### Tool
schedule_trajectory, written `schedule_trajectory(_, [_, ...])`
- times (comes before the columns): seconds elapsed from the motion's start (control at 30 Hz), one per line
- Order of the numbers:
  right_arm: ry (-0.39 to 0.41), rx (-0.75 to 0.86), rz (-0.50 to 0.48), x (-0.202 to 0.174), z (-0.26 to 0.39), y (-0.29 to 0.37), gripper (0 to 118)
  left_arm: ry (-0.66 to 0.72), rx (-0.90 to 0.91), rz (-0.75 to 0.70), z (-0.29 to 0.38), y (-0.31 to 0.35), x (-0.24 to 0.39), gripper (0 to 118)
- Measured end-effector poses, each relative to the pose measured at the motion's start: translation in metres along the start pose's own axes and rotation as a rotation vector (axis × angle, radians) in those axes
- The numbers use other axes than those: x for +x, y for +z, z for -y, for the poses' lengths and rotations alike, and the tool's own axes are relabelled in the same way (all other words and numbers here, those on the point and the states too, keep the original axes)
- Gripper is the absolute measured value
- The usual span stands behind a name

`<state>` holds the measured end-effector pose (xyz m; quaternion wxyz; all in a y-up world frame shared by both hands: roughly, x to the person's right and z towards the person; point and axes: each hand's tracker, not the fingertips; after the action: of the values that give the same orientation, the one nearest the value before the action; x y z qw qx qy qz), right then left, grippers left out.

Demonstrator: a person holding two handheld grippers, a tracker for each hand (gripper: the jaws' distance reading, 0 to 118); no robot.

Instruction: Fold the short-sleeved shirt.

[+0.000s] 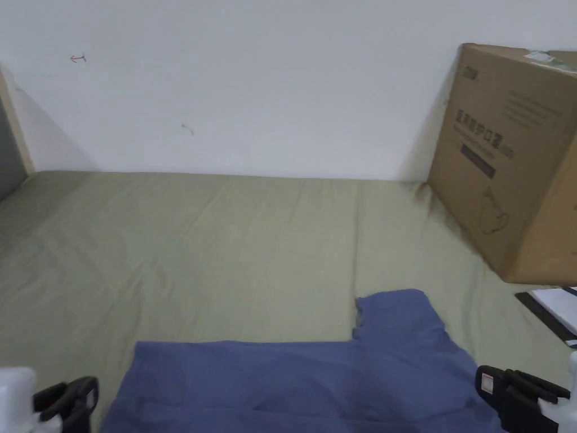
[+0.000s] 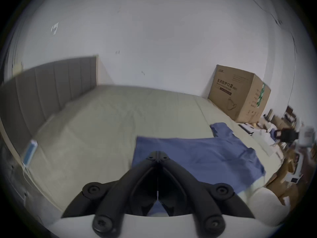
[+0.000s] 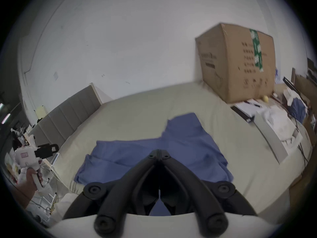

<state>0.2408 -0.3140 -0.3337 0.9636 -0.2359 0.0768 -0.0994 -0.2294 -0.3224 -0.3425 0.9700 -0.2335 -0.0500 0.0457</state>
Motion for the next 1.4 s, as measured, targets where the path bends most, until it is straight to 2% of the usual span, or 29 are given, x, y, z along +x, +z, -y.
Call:
schedule_trajectory(0.07, [-0.013, -0.029, -0.052, -0.005, -0.012, -0.015, 0, 0.048, -0.072, 0.067, -0.024, -0.031, -0.013, 0])
schedule_trajectory(0.13, [0.012, -0.053, -0.056, -0.007, -0.018, -0.030, 0, 0.108, -0.167, 0.046, -0.053, -0.074, -0.027, 0])
schedule_trajectory(0.27, [0.057, -0.096, -0.042, -0.006, -0.019, -0.060, 0, 0.136, -0.596, 0.105, -0.084, -0.196, -0.058, 1])
schedule_trajectory(0.3, [0.053, -0.122, -0.043, -0.004, -0.017, -0.068, 0, 0.147, -0.660, 0.108, -0.080, -0.225, -0.061, 12])
schedule_trajectory(0.33, [0.047, -0.136, -0.049, -0.002, -0.016, -0.074, 0, 0.135, -0.676, 0.096, -0.077, -0.243, -0.065, 37])
schedule_trajectory(0.4, [0.005, -0.167, -0.076, 0.003, -0.010, -0.085, 0, 0.110, -0.686, 0.079, -0.069, -0.277, -0.071, 109])
schedule_trajectory(0.43, [-0.010, -0.186, -0.080, 0.005, -0.007, -0.090, 0, 0.083, -0.708, 0.054, -0.060, -0.293, -0.075, 109])
schedule_trajectory(0.47, [-0.023, -0.207, -0.081, 0.008, -0.004, -0.096, 0, 0.067, -0.719, 0.014, -0.053, -0.306, -0.077, 116])
schedule_trajectory(0.5, [-0.033, -0.223, -0.076, 0.010, -0.001, -0.101, 0, 0.059, -0.691, 0.023, -0.048, -0.325, -0.081, 115])
schedule_trajectory(0.63, [-0.050, -0.258, -0.074, 0.021, 0.008, -0.117, 0, 0.028, -0.807, -0.037, -0.023, -0.360, -0.076, 114])
schedule_trajectory(0.7, [-0.051, -0.258, -0.065, 0.023, 0.011, -0.123, 0, -0.071, -0.851, -0.055, -0.011, -0.361, -0.064, 112])
schedule_trajectory(0.8, [-0.087, -0.247, -0.066, 0.025, 0.010, -0.127, 0, -0.162, -0.784, -0.072, -0.002, -0.369, -0.053, 110])
schedule_trajectory(0.83, [-0.103, -0.244, -0.068, 0.026, 0.011, -0.127, 0, -0.160, -0.761, -0.077, -0.007, -0.354, -0.048, 103])
schedule_trajectory(0.87, [-0.116, -0.240, -0.071, 0.026, 0.011, -0.127, 0, -0.157, -0.740, -0.058, -0.009, -0.350, -0.044, 89])
schedule_trajectory(0.93, [-0.131, -0.239, -0.085, 0.030, 0.011, -0.128, 0, -0.161, -0.719, -0.007, -0.013, -0.340, -0.037, 39])
schedule_trajectory(0.97, [-0.127, -0.241, -0.095, 0.032, 0.009, -0.132, 0, -0.147, -0.714, 0.012, -0.019, -0.329, -0.036, 5])
schedule_trajectory(1.03, [-0.089, -0.178, -0.081, 0.038, -0.006, -0.142, 0, -0.083, -0.712, 0.071, -0.020, -0.322, -0.037, 0])
schedule_trajectory(1.13, [-0.148, -0.131, -0.080, 0.062, -0.045, -0.168, 0, -0.157, -0.629, 0.064, -0.026, -0.303, -0.034, 0])
schedule_trajectory(1.23, [-0.218, -0.250, 0.084, 0.100, -0.087, -0.216, 0, -0.124, -0.537, 0.076, -0.038, -0.274, -0.034, 0])
schedule_trajectory(1.27, [-0.247, -0.324, 0.087, 0.118, -0.094, -0.239, 0, -0.107, -0.504, 0.078, -0.040, -0.265, -0.035, 0])
schedule_trajectory(1.3, [-0.280, -0.397, 0.085, 0.136, -0.098, -0.262, 4, -0.089, -0.475, 0.086, -0.041, -0.256, -0.036, 0])
schedule_trajectory(1.33, [-0.281, -0.478, 0.111, 0.148, -0.100, -0.280, 25, -0.077, -0.459, 0.094, -0.041, -0.250, -0.037, 0])
schedule_trajectory(1.4, [-0.221, -0.579, 0.230, 0.162, -0.095, -0.312, 93, -0.068, -0.439, 0.094, -0.044, -0.238, -0.037, 0])
